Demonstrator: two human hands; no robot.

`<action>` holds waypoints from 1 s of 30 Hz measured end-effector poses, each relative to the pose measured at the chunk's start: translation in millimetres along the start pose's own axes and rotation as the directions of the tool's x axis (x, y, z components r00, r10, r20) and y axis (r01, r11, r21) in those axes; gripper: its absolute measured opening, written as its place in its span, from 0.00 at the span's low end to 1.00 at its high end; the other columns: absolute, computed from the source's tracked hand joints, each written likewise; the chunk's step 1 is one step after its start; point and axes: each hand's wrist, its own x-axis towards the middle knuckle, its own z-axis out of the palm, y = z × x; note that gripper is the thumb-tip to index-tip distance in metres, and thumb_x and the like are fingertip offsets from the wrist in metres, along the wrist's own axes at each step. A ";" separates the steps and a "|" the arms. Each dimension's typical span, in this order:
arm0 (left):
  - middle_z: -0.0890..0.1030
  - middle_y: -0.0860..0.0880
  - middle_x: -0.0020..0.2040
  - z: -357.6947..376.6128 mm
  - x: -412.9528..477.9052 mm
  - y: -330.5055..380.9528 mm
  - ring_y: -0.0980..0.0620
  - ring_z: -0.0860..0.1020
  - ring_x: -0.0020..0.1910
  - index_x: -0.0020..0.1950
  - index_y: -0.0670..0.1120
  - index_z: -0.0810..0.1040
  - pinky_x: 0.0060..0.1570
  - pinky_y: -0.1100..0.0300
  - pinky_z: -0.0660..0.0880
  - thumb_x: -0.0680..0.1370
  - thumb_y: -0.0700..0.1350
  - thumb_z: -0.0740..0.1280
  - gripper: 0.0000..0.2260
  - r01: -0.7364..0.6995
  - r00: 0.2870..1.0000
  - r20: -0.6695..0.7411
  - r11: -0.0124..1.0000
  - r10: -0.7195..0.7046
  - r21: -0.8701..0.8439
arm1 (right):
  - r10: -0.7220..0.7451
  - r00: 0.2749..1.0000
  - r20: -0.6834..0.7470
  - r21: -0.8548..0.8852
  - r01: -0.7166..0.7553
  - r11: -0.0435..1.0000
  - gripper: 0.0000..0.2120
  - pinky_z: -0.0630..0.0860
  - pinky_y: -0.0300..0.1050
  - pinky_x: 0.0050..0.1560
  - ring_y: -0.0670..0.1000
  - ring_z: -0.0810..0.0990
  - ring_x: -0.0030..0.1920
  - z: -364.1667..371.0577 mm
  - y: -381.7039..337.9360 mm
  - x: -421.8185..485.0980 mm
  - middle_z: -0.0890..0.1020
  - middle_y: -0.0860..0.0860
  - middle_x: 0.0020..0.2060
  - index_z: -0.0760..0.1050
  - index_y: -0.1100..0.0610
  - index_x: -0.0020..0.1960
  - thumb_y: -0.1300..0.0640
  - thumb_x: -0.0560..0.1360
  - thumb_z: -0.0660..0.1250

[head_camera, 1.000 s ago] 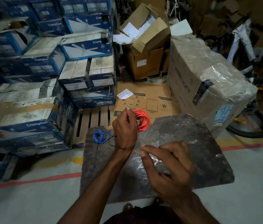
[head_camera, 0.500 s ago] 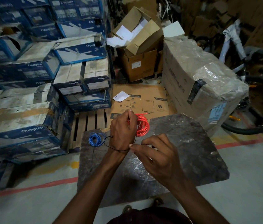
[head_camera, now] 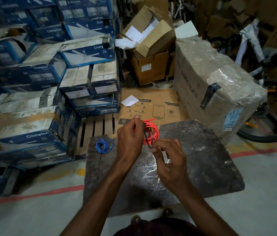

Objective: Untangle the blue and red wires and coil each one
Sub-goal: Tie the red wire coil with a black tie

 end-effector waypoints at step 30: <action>0.72 0.45 0.29 12.1 -8.9 14.8 0.46 0.70 0.28 0.35 0.42 0.71 0.28 0.49 0.67 0.83 0.55 0.54 0.23 -0.003 0.995 -0.102 0.987 -0.014 -0.162 | 0.237 0.925 -0.296 0.210 -0.179 0.961 0.02 0.74 0.58 0.37 0.54 0.75 0.38 22.9 -5.8 14.4 0.75 0.52 0.40 0.73 0.53 0.49 0.57 0.81 0.65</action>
